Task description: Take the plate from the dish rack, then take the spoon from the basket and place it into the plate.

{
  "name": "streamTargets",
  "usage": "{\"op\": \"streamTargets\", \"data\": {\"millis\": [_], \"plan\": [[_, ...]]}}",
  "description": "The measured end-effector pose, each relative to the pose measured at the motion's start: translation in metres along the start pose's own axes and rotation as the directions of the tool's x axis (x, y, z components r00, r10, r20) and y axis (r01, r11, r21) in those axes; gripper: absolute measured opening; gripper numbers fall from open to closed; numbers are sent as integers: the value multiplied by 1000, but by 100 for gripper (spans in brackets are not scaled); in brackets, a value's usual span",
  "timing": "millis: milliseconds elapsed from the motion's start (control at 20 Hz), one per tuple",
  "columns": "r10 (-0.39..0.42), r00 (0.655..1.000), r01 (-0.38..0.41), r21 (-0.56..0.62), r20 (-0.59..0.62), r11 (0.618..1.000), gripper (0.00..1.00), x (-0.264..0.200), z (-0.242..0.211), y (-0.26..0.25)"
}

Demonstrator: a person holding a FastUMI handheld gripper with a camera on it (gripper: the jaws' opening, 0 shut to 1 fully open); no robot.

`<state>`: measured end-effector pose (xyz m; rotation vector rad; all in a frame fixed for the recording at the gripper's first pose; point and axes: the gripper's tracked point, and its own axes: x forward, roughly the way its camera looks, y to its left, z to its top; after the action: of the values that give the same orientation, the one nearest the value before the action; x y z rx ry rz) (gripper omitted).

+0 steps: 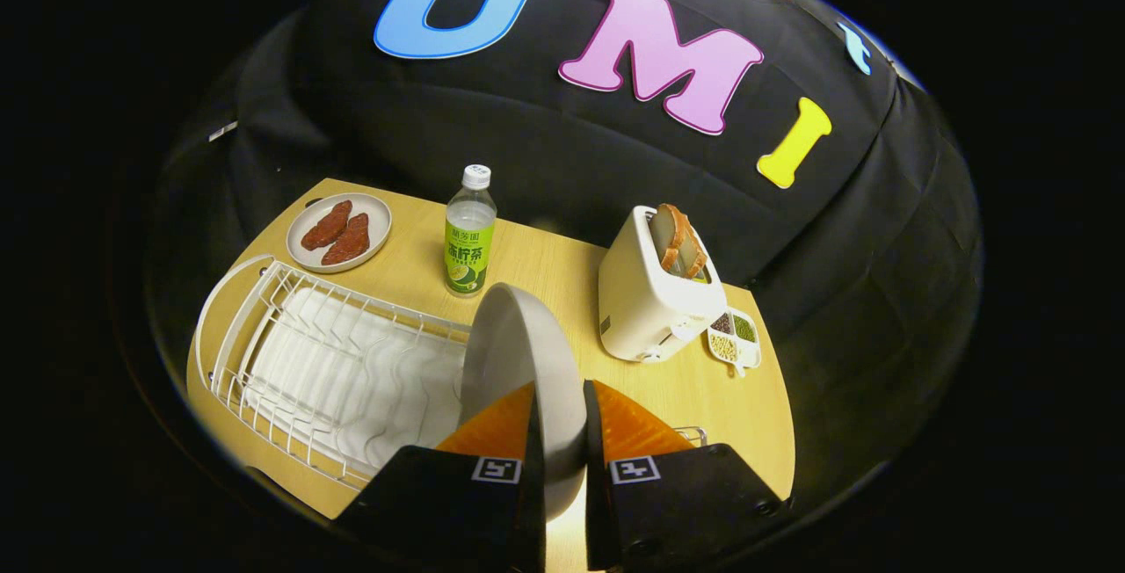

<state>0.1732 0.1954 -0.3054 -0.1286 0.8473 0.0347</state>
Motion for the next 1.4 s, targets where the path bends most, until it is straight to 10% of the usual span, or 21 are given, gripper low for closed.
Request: {"op": "streamTargets", "data": {"millis": [400,950,1400], "plan": [[-85,992,93,-85,91,992,21,-7,32,-12],[124,984,-142,148,125,979,21,-72,12,-59],[283,959,-257,383,-11,887,21,-135,-109,-99]]}}
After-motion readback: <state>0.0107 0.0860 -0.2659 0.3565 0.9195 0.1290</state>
